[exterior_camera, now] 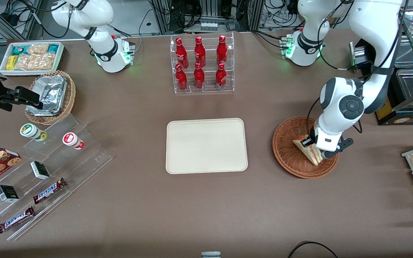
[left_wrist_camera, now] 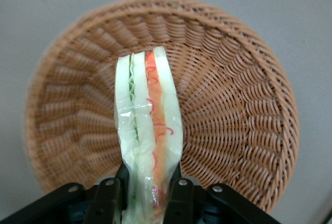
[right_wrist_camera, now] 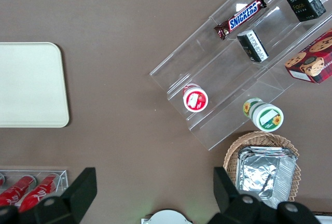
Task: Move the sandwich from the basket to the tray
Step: 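Close the left gripper on the sandwich and lift it from the basket, then carry the held sandwich with the left gripper over the cream tray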
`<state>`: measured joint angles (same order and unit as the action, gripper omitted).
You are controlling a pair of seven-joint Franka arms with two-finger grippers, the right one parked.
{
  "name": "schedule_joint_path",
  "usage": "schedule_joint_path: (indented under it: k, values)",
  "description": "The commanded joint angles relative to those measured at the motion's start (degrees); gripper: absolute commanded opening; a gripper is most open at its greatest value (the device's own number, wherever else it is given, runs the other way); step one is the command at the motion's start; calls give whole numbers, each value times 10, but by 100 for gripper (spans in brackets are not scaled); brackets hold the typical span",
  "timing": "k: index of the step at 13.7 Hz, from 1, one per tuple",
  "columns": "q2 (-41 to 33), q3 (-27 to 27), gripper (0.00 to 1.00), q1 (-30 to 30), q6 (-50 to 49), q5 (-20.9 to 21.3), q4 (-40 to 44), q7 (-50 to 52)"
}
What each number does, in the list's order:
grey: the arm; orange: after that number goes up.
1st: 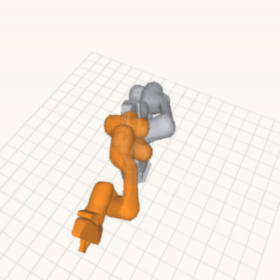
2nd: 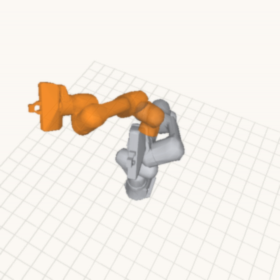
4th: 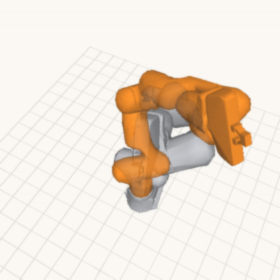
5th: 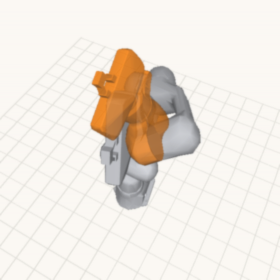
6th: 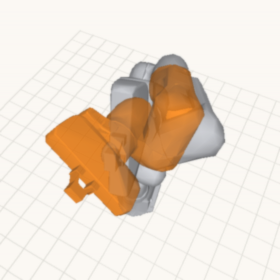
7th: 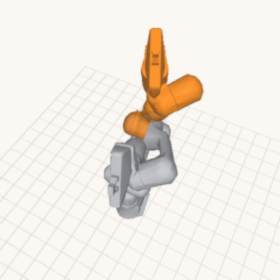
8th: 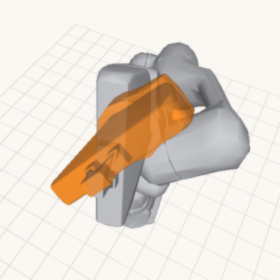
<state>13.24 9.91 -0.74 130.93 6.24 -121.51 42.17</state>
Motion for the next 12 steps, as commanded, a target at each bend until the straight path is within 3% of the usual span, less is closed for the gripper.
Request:
schedule_joint_path:
  k: [1,7,12]
  values:
    - [-9,2,0,-29,-134,17,114,14]
    - [40,3,0,-159,-189,14,267,19]
    - [159,3,0,-282,-183,7,376,31]
